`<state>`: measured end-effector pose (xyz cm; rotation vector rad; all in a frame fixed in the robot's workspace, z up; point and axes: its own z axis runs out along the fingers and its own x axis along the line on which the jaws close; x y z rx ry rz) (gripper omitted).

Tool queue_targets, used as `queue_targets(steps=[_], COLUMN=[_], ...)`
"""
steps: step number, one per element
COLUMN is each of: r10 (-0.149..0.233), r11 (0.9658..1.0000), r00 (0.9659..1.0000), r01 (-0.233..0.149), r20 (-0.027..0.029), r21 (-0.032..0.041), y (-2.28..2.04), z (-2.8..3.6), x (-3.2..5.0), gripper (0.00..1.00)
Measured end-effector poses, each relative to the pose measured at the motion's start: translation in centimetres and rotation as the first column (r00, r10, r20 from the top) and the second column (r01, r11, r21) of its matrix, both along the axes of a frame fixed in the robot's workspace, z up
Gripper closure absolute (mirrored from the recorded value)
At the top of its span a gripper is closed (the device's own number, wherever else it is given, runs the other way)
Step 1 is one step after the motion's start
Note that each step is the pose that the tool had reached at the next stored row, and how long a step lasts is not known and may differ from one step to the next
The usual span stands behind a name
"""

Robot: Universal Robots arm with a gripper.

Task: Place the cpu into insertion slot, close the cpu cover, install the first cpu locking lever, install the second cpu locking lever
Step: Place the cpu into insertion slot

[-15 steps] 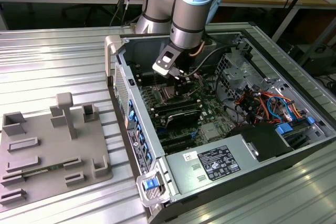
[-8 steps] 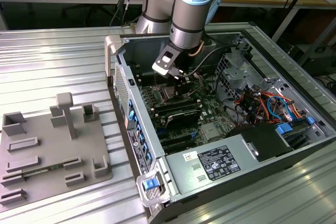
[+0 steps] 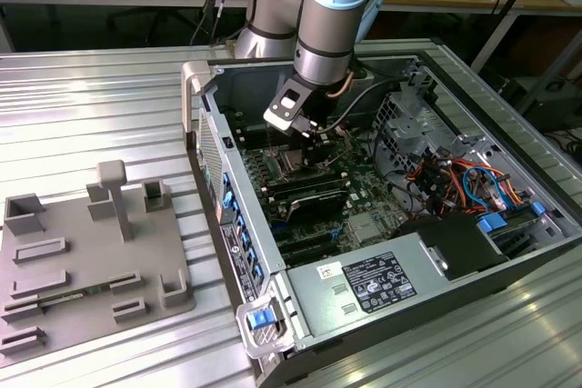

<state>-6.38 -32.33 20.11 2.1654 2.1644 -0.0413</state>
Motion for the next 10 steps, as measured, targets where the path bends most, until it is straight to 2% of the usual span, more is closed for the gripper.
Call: queue_targets(steps=[10], r10=[0.0], r11=[1.0], r00=[1.0], r01=[0.0], r20=[-0.0002], r21=[-0.0002], y=[0.06], z=[-0.11], x=[0.1], gripper=[0.46])
